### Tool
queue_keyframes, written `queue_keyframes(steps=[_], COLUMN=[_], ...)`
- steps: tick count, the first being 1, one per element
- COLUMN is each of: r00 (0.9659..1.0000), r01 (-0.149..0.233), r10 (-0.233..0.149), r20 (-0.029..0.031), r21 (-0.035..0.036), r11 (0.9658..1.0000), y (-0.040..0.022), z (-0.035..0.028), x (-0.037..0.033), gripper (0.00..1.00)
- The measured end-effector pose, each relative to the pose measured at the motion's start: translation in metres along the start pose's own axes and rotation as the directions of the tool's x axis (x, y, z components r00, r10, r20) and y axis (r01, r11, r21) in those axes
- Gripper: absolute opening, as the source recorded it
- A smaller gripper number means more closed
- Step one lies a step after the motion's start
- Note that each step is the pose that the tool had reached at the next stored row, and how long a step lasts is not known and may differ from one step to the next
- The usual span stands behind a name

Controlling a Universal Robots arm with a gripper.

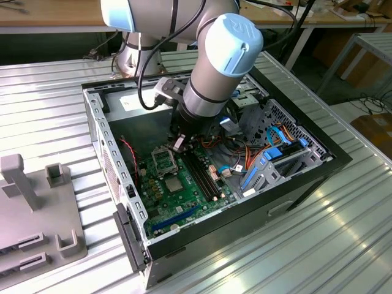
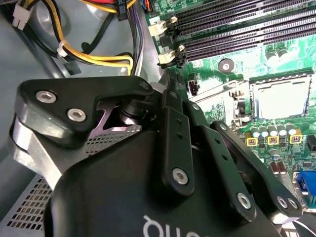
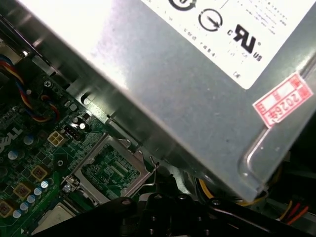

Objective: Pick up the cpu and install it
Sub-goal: 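Close the cpu cover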

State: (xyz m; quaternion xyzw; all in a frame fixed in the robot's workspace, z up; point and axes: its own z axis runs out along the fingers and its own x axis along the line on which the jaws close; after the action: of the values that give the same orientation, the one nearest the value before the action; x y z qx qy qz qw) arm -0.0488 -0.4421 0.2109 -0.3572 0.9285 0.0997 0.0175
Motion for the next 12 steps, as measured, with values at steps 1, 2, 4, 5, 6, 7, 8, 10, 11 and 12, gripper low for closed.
queue_keyframes(steps=[1,2,4,5,6,7,8,10,11,12], r00=[1.0000,1.0000,1.0000,0.9999,0.9998,0.9997,0.9995,0.9987,0.9984,0.9981], r01=[0.000,0.000,-0.001,-0.001,-0.002,-0.002,-0.003,-0.003,-0.004,-0.004], r10=[0.000,0.000,0.001,0.001,0.002,0.003,0.003,0.005,0.006,0.007], r20=[-0.0004,-0.0015,-0.0071,-0.0114,-0.0174,-0.0233,-0.0302,-0.0502,-0.0554,-0.0613], r21=[0.0001,0.0006,0.0042,0.0076,0.0128,0.0180,0.0241,0.0423,0.0470,0.0520], r11=[1.0000,1.0000,1.0000,1.0000,0.9999,0.9998,0.9997,0.9991,0.9989,0.9986], y=[0.0002,0.0004,0.0007,0.0008,0.0010,0.0011,0.0012,0.0018,0.0021,0.0025], z=[-0.0006,-0.0013,-0.0028,-0.0034,-0.0040,-0.0047,-0.0053,-0.0092,-0.0108,-0.0135], x=[0.0000,-0.0001,-0.0002,-0.0002,-0.0002,-0.0003,-0.0004,-0.0008,-0.0010,-0.0012], gripper=[0.12,0.12,0.12,0.12,0.12,0.12,0.12,0.12,0.12,0.12])
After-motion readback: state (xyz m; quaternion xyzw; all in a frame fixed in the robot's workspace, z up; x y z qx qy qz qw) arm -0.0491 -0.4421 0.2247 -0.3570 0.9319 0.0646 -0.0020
